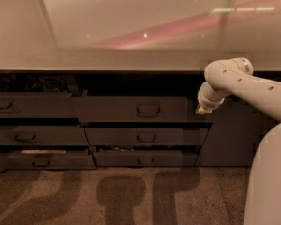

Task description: Open top drawer

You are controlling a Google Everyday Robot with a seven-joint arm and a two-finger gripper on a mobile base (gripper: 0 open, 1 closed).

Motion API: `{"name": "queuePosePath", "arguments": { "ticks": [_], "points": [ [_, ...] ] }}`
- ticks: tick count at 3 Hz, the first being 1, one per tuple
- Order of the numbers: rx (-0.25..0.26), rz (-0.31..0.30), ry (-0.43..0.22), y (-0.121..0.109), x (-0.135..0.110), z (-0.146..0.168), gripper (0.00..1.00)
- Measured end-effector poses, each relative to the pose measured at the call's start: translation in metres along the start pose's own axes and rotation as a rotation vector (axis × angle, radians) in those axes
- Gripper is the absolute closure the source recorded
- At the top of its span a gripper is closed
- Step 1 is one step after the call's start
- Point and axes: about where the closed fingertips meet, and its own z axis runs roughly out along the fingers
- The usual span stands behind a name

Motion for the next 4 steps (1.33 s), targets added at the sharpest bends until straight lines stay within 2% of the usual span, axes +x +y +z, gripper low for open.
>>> {"name": "queuePosePath", "arguments": {
  "ticks": [4],
  "points": [
    [0.004, -0.017, 0.012, 0.012, 0.003, -0.003, 1.00]
  ]
}}
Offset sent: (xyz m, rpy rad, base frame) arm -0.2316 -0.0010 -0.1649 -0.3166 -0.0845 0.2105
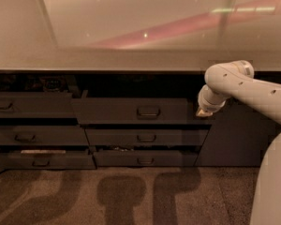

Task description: Open top drawer

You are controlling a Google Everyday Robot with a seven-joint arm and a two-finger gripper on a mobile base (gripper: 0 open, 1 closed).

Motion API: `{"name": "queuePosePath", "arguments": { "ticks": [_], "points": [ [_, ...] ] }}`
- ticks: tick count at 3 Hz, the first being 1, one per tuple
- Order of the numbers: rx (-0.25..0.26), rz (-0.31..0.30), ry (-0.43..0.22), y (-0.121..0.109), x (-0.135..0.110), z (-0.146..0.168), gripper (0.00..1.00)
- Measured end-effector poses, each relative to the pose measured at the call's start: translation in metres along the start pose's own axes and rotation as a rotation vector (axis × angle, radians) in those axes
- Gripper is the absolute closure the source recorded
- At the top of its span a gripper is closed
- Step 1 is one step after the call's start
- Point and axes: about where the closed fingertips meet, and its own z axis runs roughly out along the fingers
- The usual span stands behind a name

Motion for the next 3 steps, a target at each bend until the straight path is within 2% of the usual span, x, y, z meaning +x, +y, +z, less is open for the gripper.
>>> {"name": "queuePosePath", "arguments": {
  "ticks": [3],
  "points": [
    [0.001, -0.007, 0.005, 0.0051, 0.0012, -0.0043, 1.00]
  ]
}}
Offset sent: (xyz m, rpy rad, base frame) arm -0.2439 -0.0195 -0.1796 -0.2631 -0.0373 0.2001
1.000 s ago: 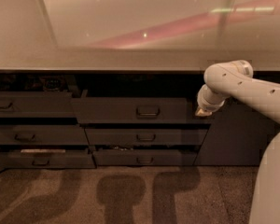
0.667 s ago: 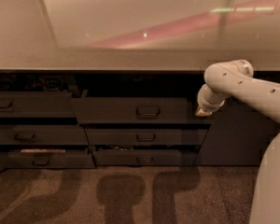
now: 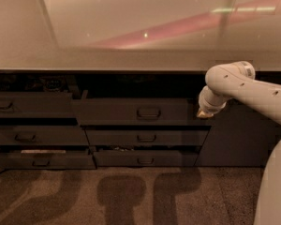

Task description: Open top drawer

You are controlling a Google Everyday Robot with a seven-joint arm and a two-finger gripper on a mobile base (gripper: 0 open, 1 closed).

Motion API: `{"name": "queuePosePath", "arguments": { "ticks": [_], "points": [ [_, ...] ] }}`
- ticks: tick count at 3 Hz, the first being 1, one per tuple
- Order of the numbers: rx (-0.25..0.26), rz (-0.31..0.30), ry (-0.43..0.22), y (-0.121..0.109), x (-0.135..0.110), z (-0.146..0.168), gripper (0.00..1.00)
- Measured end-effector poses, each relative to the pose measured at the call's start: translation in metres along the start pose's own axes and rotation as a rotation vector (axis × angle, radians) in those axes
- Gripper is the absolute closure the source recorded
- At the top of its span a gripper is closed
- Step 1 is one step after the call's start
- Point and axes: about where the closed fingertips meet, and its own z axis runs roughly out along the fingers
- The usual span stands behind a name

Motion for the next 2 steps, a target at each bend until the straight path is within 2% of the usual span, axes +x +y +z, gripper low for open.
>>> {"name": "queuePosePath", "arguments": {
  "ticks": [1, 2],
  "points": [
    [0.001, -0.007, 0.004, 0.007, 0.002, 0.000, 1.00],
    [0.029, 0.002, 0.004, 0.006, 0.005, -0.011, 1.00]
  ]
}}
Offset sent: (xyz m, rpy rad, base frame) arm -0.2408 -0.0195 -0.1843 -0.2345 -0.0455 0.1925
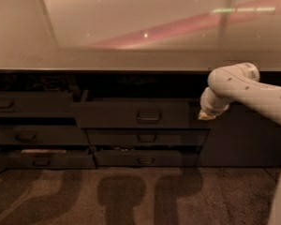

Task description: Open top drawer

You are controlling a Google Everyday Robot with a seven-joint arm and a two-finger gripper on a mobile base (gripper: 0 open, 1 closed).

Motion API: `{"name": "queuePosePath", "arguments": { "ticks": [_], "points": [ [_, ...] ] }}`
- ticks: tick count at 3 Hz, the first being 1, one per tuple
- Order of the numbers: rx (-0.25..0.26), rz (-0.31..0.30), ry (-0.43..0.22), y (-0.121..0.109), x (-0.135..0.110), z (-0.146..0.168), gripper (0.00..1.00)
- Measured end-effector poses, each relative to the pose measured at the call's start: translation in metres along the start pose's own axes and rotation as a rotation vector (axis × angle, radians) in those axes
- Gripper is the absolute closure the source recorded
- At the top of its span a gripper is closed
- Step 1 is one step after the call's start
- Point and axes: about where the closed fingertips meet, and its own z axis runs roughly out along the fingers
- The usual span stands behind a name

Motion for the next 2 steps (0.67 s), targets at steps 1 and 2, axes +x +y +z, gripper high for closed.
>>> {"name": "queuePosePath", "arguments": {
  "ticks": [1, 2],
  "points": [
    [0.000, -0.001, 0.001, 0.0009, 0.0001, -0.0013, 1.00],
    [0.000, -0.007, 0.004, 0.0060, 0.0011, -0.0010, 1.00]
  ]
}}
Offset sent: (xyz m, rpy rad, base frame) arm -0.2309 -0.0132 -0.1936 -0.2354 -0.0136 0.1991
